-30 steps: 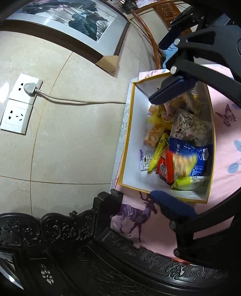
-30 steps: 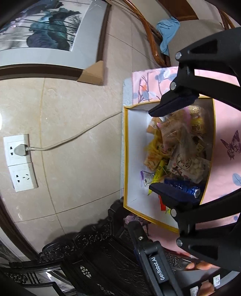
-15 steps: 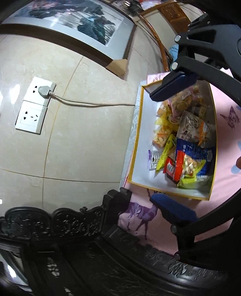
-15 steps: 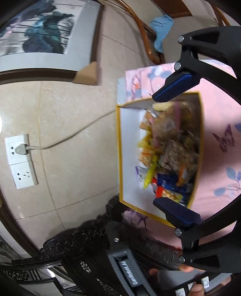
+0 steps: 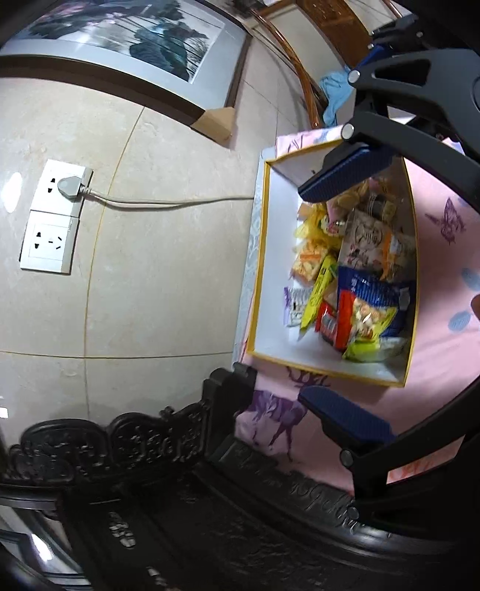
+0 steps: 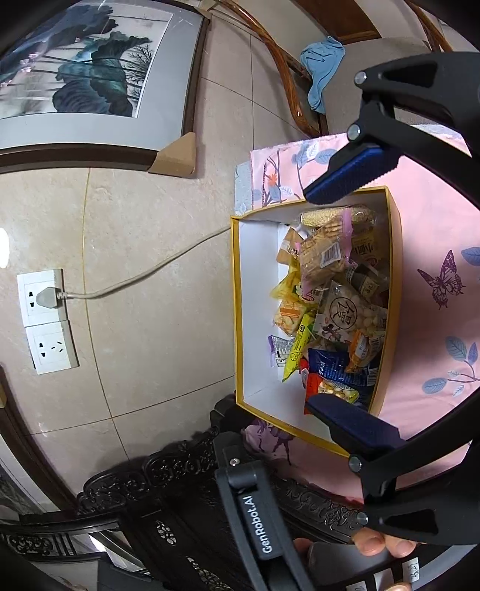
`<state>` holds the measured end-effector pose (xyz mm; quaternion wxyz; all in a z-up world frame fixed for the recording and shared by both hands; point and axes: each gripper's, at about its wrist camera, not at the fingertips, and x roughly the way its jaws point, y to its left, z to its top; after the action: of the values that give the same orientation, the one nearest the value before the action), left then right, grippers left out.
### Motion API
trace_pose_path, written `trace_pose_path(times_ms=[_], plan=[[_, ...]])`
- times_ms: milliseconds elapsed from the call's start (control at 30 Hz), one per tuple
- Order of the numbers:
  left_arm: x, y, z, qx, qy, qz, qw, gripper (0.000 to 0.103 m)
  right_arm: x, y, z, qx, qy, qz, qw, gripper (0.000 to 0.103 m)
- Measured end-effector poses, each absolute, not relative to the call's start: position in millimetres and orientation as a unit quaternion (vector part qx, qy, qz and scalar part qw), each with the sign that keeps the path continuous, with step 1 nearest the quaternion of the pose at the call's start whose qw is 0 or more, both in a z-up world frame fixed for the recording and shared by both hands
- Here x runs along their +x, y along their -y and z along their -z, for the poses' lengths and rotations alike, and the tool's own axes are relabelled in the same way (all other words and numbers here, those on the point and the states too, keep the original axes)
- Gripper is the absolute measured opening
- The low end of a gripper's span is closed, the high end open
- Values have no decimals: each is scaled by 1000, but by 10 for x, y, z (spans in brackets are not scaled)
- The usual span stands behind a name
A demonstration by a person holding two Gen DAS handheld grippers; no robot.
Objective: Organize snacks
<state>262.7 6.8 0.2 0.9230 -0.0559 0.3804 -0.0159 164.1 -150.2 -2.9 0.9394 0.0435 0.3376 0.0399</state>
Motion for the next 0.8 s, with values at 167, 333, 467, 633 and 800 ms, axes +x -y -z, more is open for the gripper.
trace_pose_path(times_ms=[167, 333, 467, 633, 800], plan=[[2645, -77, 25, -56, -385, 9, 921, 101, 1645, 1515, 38, 45, -340, -38, 938, 102], [2664, -69, 53, -51, -393, 7, 918, 101, 1660, 1496, 64, 44, -348, -41, 936, 102], [2662, -42, 97, -47, -398, 1, 916, 101, 1673, 1494, 84, 44, -351, -43, 934, 102], [2663, -10, 118, -42, -403, 18, 914, 101, 1679, 1509, 95, 48, -352, -43, 934, 102], [2665, 48, 105, -28, -403, 25, 915, 101, 1685, 1504, 109, 49, -354, -42, 933, 102]])
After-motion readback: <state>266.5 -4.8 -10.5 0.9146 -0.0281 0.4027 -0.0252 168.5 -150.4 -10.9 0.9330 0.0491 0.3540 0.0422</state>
